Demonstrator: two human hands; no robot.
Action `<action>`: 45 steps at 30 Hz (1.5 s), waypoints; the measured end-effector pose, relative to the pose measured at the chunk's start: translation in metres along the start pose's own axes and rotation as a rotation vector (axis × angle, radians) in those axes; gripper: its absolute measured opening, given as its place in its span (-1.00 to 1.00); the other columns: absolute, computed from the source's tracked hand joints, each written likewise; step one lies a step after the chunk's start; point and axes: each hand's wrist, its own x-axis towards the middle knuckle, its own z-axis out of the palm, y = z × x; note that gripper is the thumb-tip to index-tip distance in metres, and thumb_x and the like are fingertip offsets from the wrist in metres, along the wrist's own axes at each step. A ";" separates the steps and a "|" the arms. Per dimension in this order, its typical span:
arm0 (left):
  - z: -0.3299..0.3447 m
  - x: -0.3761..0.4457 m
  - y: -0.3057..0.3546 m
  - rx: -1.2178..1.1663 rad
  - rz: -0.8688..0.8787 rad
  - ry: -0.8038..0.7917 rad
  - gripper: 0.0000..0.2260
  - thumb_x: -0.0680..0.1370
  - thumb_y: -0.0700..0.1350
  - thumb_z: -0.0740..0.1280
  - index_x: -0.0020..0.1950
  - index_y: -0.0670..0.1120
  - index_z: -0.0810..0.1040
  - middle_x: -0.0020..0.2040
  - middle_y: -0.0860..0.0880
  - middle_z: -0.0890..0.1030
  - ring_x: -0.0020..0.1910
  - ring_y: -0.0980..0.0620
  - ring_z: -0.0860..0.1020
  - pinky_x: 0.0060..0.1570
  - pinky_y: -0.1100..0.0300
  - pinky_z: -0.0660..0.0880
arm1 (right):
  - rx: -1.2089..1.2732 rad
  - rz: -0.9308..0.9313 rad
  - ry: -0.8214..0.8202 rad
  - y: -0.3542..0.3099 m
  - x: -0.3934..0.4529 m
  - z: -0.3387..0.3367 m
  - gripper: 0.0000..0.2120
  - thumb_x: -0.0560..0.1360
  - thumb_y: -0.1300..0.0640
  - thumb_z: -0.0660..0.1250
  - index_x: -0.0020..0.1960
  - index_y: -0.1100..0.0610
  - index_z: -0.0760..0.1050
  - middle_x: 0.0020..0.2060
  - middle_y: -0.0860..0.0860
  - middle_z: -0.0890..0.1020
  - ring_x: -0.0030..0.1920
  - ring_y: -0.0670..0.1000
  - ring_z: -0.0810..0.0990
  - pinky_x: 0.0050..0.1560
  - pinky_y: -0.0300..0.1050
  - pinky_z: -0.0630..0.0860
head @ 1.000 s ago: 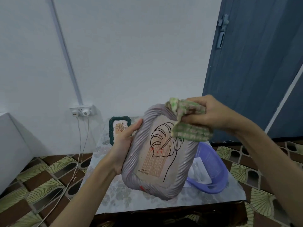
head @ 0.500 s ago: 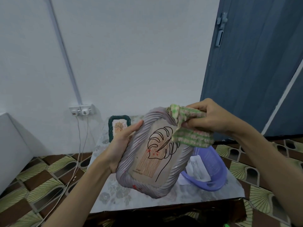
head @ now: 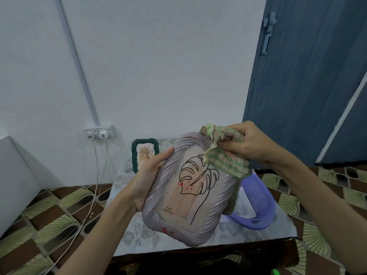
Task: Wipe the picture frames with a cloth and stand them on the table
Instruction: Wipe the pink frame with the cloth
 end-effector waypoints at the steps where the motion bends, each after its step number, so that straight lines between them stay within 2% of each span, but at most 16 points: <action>1: 0.001 0.000 0.000 -0.007 0.004 0.007 -0.63 0.36 0.13 0.27 -0.21 -0.13 0.71 -0.23 -0.14 0.68 -0.31 -0.08 0.64 -0.24 0.14 0.59 | 0.032 0.025 0.048 0.001 0.001 0.002 -0.82 0.41 0.35 0.38 -0.25 0.10 0.57 -0.47 -0.12 0.62 -0.39 -0.20 0.58 -0.31 -0.35 0.51; 5: -0.001 0.000 0.004 -0.055 0.010 0.023 -0.62 0.37 0.13 0.26 -0.26 -0.14 0.71 -0.27 -0.12 0.68 -0.35 -0.07 0.64 -0.30 0.16 0.60 | 0.494 0.150 0.328 0.007 0.005 -0.013 -0.87 0.43 0.38 0.31 -0.17 0.19 0.56 -0.40 -0.04 0.67 -0.37 -0.10 0.63 -0.29 -0.26 0.58; 8: -0.007 -0.002 0.005 -0.067 0.004 0.027 -0.60 0.37 0.14 0.26 -0.26 -0.15 0.71 -0.27 -0.13 0.68 -0.36 -0.07 0.63 -0.30 0.17 0.60 | 0.710 0.210 0.385 0.008 0.001 -0.040 -0.84 0.47 0.34 0.24 -0.07 0.16 0.56 -0.30 -0.02 0.70 -0.29 -0.07 0.67 -0.28 -0.22 0.60; 11: -0.007 -0.002 0.003 -0.075 -0.004 0.020 -0.60 0.37 0.14 0.25 -0.30 -0.16 0.70 -0.31 -0.12 0.67 -0.40 -0.06 0.63 -0.36 0.19 0.58 | 0.606 0.176 0.460 0.010 0.001 -0.046 -0.73 0.47 0.40 0.22 -0.06 0.07 0.54 -0.30 -0.08 0.68 -0.24 -0.10 0.66 -0.25 -0.23 0.59; 14: -0.002 0.001 0.002 -0.064 0.010 0.021 -0.61 0.37 0.14 0.25 -0.31 -0.13 0.70 -0.30 -0.11 0.67 -0.38 -0.05 0.63 -0.32 0.17 0.58 | 0.244 0.038 0.529 0.003 0.003 -0.027 -0.53 0.39 0.55 0.19 -0.10 0.00 0.57 -0.35 -0.20 0.64 -0.26 -0.21 0.60 -0.19 -0.32 0.56; 18: 0.000 0.004 0.003 -0.062 0.012 0.020 -0.62 0.37 0.13 0.26 -0.24 -0.14 0.71 -0.25 -0.13 0.68 -0.33 -0.07 0.63 -0.28 0.13 0.59 | -0.004 -0.010 0.172 -0.007 -0.004 0.002 -0.57 0.37 0.46 0.32 0.03 -0.04 0.57 -0.20 -0.14 0.65 -0.19 -0.22 0.59 -0.10 -0.34 0.52; 20: -0.002 0.004 0.002 -0.047 0.004 0.015 -0.61 0.38 0.14 0.26 -0.21 -0.14 0.71 -0.23 -0.14 0.68 -0.31 -0.09 0.63 -0.25 0.11 0.59 | 0.076 0.056 -0.012 -0.009 -0.009 0.003 -0.73 0.39 0.26 0.41 0.04 -0.01 0.59 -0.10 -0.07 0.68 -0.07 -0.12 0.62 -0.01 -0.27 0.53; 22: -0.004 0.003 0.001 -0.037 0.001 0.018 -0.61 0.38 0.14 0.27 -0.19 -0.15 0.71 -0.21 -0.15 0.68 -0.30 -0.10 0.63 -0.25 0.11 0.59 | 0.239 0.100 -0.074 -0.008 -0.010 -0.001 -0.80 0.40 0.10 0.40 0.02 0.08 0.61 -0.07 0.00 0.70 -0.06 -0.06 0.65 -0.01 -0.24 0.56; 27: -0.006 0.001 0.003 0.039 0.008 -0.008 -0.62 0.38 0.14 0.26 -0.19 -0.13 0.72 -0.20 -0.14 0.68 -0.29 -0.08 0.64 -0.26 0.15 0.60 | 0.198 0.164 -0.240 0.002 -0.008 -0.007 -0.58 0.37 0.24 0.38 0.20 0.10 0.40 0.06 0.05 0.61 -0.02 -0.01 0.62 -0.01 -0.15 0.56; 30: -0.004 0.002 0.007 0.087 0.037 -0.013 -0.64 0.39 0.12 0.25 -0.17 -0.10 0.72 -0.17 -0.14 0.69 -0.26 -0.07 0.65 -0.24 0.14 0.61 | -0.121 0.082 -0.143 0.001 -0.005 -0.001 -0.74 0.40 0.27 0.42 0.07 0.12 0.51 -0.07 -0.01 0.62 -0.10 -0.09 0.58 -0.09 -0.31 0.51; 32: -0.003 0.003 0.008 0.078 0.057 -0.003 -0.65 0.40 0.11 0.26 -0.13 -0.10 0.72 -0.14 -0.15 0.68 -0.23 -0.09 0.65 -0.20 0.11 0.60 | -0.345 -0.041 0.031 -0.002 -0.001 0.012 -0.95 0.44 0.20 0.40 -0.13 0.16 0.54 -0.30 0.04 0.59 -0.29 -0.07 0.49 -0.24 -0.21 0.41; 35: -0.003 0.005 0.006 0.018 0.035 -0.008 -0.64 0.42 0.11 0.27 -0.08 -0.12 0.71 -0.10 -0.17 0.67 -0.19 -0.12 0.63 -0.08 0.05 0.57 | -0.376 -0.073 0.254 -0.001 0.006 0.022 -0.69 0.51 0.14 0.30 -0.38 0.18 0.39 -0.52 0.01 0.38 -0.47 -0.10 0.29 -0.38 -0.18 0.22; 38: -0.009 0.004 0.005 0.014 0.019 -0.016 -0.63 0.43 0.11 0.26 -0.06 -0.12 0.71 -0.10 -0.16 0.68 -0.20 -0.11 0.65 -0.12 0.07 0.58 | -0.079 -0.008 -0.026 -0.001 0.002 0.011 -0.95 0.50 0.23 0.31 -0.08 0.19 0.54 -0.27 0.03 0.57 -0.25 -0.10 0.51 -0.19 -0.21 0.45; 40: -0.012 0.003 0.006 0.054 0.017 -0.030 -0.63 0.44 0.11 0.24 -0.05 -0.11 0.70 -0.07 -0.17 0.68 -0.18 -0.11 0.65 -0.12 0.09 0.60 | -0.062 -0.004 -0.196 0.004 -0.003 0.002 -0.80 0.47 0.25 0.34 0.05 0.02 0.51 -0.12 -0.11 0.61 -0.09 -0.17 0.56 -0.04 -0.31 0.50; 42: -0.010 0.002 0.006 0.075 0.010 -0.034 -0.64 0.45 0.10 0.24 -0.05 -0.11 0.70 -0.05 -0.18 0.67 -0.16 -0.11 0.65 -0.11 0.08 0.60 | -0.169 -0.047 -0.143 0.009 -0.005 0.004 -0.82 0.46 0.23 0.37 -0.02 -0.01 0.49 -0.18 -0.14 0.60 -0.15 -0.22 0.54 -0.08 -0.33 0.48; 45: -0.006 0.003 0.004 0.055 -0.006 -0.039 -0.66 0.45 0.09 0.26 -0.07 -0.11 0.70 -0.07 -0.17 0.67 -0.16 -0.12 0.64 -0.02 0.03 0.55 | -0.211 -0.049 0.158 0.013 0.000 0.018 -0.85 0.51 0.22 0.31 -0.24 0.17 0.49 -0.41 -0.05 0.49 -0.36 -0.15 0.41 -0.26 -0.20 0.35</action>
